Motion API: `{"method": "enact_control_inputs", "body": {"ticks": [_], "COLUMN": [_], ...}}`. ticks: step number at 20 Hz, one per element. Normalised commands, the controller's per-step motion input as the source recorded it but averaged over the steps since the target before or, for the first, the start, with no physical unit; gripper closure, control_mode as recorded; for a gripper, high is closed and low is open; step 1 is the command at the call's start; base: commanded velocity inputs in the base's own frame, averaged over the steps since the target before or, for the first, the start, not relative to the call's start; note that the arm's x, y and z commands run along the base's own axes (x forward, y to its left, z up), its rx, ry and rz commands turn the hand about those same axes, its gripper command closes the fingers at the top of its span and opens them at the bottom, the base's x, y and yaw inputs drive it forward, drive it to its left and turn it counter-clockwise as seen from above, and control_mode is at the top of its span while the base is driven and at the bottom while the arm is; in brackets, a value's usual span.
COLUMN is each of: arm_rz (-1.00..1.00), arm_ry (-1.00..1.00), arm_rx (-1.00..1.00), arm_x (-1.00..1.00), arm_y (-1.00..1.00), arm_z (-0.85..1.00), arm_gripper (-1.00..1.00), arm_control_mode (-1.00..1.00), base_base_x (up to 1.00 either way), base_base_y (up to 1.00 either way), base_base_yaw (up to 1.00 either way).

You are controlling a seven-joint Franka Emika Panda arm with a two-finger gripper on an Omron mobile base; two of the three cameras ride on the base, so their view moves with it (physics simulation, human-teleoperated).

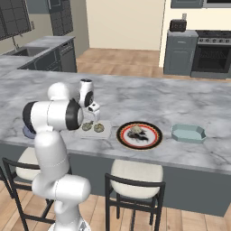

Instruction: Place two dumplings into each of the tupperware containers and then place the containers in the fridge.

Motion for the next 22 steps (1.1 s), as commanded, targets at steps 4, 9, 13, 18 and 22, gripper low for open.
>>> {"method": "enact_control_inputs", "body": {"ticks": [4, 9, 13, 18, 22], "arm_rz": [0.03, 0.4, 0.48, 0.59, 0.35], "arm_ry": [0.03, 0.0, 0.04, 0.06, 0.0], "arm_rx": [0.03, -0.05, -0.08, -0.05, 0.0], "arm_x": [-0.63, -0.18, 0.04, 0.12, 0.38], "arm_y": [-0.15, 0.22, 0.48, 0.3, 0.0], "arm_z": [0.19, 0.03, -0.08, -0.38, -0.46], "arm_gripper": [-1.0, -1.0, -1.0, -1.0, -1.0], "arm_control_mode": [-1.0, -1.0, -1.0, -1.0, -1.0], "base_base_x": [0.0, 0.0, 0.0, 0.0, 0.0], "base_base_y": [0.0, 0.0, 0.0, 0.0, 0.0], "base_base_yaw": [0.0, 0.0, 0.0, 0.0, 0.0]}}
